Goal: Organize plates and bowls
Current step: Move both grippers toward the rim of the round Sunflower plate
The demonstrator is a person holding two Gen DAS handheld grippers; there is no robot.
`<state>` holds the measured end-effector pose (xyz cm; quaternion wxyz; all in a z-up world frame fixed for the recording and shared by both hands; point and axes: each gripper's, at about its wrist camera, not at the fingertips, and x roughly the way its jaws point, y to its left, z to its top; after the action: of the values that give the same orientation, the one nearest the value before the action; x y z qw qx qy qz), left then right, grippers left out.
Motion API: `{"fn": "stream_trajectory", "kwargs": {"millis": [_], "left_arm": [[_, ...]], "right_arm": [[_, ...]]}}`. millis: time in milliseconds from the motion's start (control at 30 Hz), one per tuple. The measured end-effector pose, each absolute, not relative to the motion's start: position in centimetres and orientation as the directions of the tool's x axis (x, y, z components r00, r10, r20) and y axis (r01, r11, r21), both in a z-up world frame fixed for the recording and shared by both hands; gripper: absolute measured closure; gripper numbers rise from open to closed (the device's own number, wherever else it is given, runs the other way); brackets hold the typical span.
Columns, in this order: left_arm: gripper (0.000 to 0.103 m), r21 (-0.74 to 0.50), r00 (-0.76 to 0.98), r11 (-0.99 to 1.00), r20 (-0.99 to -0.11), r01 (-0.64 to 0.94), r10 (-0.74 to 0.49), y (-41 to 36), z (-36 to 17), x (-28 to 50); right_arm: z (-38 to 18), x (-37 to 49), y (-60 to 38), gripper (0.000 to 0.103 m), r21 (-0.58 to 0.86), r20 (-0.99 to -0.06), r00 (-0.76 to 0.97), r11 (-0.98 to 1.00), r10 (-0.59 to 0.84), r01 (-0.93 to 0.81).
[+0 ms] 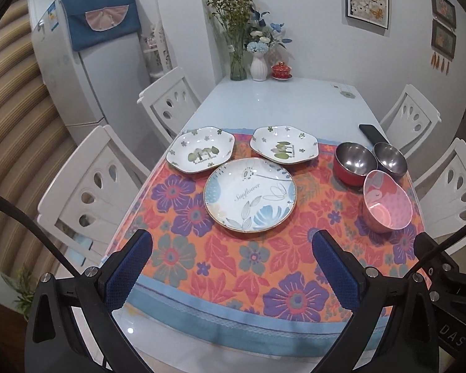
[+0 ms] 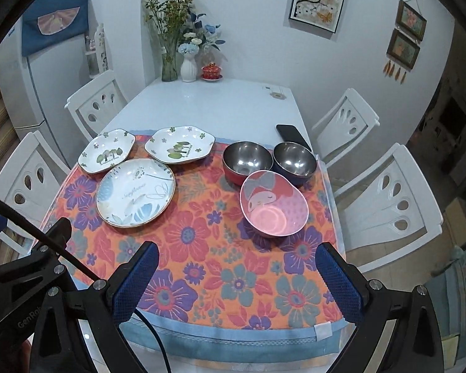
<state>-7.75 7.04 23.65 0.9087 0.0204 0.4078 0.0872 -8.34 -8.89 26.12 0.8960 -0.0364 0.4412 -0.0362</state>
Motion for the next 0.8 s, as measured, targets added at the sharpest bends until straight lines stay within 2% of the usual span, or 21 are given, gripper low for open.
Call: {"fn": "stream_trajectory", "kwargs": {"millis": [800], "left_arm": [[0.001,0.142,0.665,0.976,-0.716,-0.162,0.215,6.4,25.4,-7.4]], "right_arm": [[27.0,-7.6,-9.9,0.003,-0.032,-0.801,0.596,0.997,-0.065,0.066]]}}
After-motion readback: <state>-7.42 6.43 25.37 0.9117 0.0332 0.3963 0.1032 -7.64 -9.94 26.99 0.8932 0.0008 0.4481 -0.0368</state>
